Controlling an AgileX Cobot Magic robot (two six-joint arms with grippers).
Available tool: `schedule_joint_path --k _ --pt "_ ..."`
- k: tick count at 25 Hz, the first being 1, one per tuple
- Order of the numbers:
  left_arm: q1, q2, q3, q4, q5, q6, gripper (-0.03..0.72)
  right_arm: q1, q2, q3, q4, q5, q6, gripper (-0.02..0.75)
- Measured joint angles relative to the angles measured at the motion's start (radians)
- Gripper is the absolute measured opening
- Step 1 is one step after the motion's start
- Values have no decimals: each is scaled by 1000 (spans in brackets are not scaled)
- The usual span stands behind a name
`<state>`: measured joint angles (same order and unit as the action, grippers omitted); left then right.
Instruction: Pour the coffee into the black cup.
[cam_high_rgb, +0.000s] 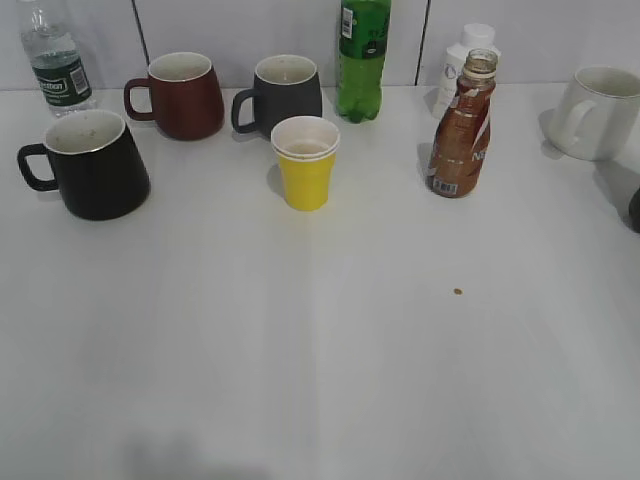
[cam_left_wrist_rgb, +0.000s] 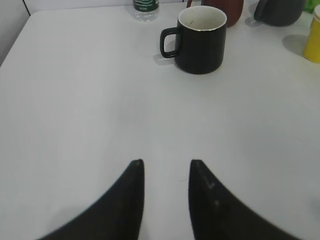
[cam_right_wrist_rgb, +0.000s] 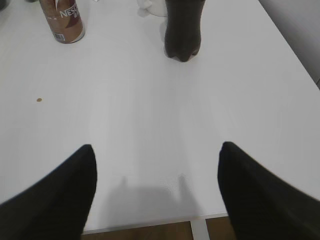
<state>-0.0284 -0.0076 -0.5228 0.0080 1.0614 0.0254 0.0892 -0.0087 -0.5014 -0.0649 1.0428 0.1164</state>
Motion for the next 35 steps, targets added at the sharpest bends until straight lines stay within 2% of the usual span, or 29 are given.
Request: schedule_joint_path --k 21,23,28,31,35 --pt "0 0 0 4 0 0 244 0 0 0 0 0 0 588" --pt "0 11 -5 9 -7 0 279 0 0 0 0 0 0 588" --pt "0 114 -40 11 -68 0 475 0 0 0 0 0 0 588" --pt "0 193 -47 11 -175 0 511 0 0 0 0 0 0 588" --pt "0 328 -47 11 -385 0 519 0 0 0 0 0 0 588"
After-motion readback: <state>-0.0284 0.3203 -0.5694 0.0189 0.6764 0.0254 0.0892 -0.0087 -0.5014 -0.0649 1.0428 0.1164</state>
